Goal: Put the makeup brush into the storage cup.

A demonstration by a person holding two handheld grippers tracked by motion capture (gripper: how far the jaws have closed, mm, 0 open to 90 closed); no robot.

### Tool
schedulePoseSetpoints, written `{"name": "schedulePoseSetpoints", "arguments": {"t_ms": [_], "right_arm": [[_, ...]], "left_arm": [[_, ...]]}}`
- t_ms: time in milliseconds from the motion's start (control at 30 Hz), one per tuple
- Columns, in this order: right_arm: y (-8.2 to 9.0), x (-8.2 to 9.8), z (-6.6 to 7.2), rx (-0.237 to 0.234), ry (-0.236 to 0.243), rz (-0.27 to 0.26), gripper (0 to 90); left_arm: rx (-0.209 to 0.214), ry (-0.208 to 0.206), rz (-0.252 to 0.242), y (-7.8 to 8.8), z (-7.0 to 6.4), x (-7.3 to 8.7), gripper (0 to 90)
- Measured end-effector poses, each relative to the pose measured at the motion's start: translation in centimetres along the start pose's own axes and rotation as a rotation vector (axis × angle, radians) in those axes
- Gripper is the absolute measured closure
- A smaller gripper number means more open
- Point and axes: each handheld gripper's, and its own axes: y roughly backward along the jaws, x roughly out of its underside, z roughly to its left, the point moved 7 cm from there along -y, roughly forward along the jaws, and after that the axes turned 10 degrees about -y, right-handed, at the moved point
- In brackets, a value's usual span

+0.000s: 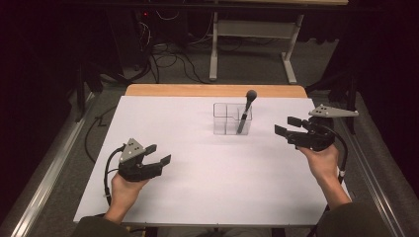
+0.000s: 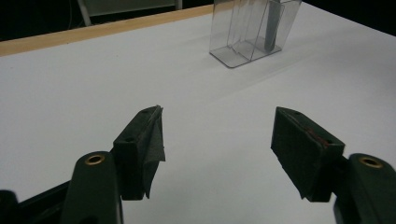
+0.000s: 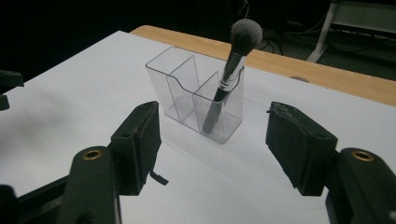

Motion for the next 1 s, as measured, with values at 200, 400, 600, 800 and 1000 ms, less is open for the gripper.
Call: {"name": "schedulePoseSetpoints", "arguments": {"t_ms": [200, 400, 600, 800, 1000], "right_arm": [[0.5, 0.2, 0.0, -0.002, 0.001, -0.011, 37.2], [0.9, 0.4, 0.2, -0.005, -0.001, -0.018, 37.2], [1.3, 0.8, 0.3, -0.012, -0.003, -0.019, 37.2], [1.7, 1.1, 0.3, -0.019, -0.003, -0.029, 37.2], [2.0, 1.6, 0.4, -0.020, -0.008, -0.035, 37.2]], "left_arm": [[0.000, 0.000, 0.001, 0.0, 0.0, 0.0, 34.4], [0.000, 0.000, 0.001, 0.0, 0.0, 0.0, 34.4], [0.001, 0.001, 0.001, 0.0, 0.0, 0.0, 34.4], [0.000, 0.000, 0.003, 0.0, 0.0, 0.0, 34.4], [0.000, 0.001, 0.000, 0.0, 0.0, 0.0, 34.4]]}}
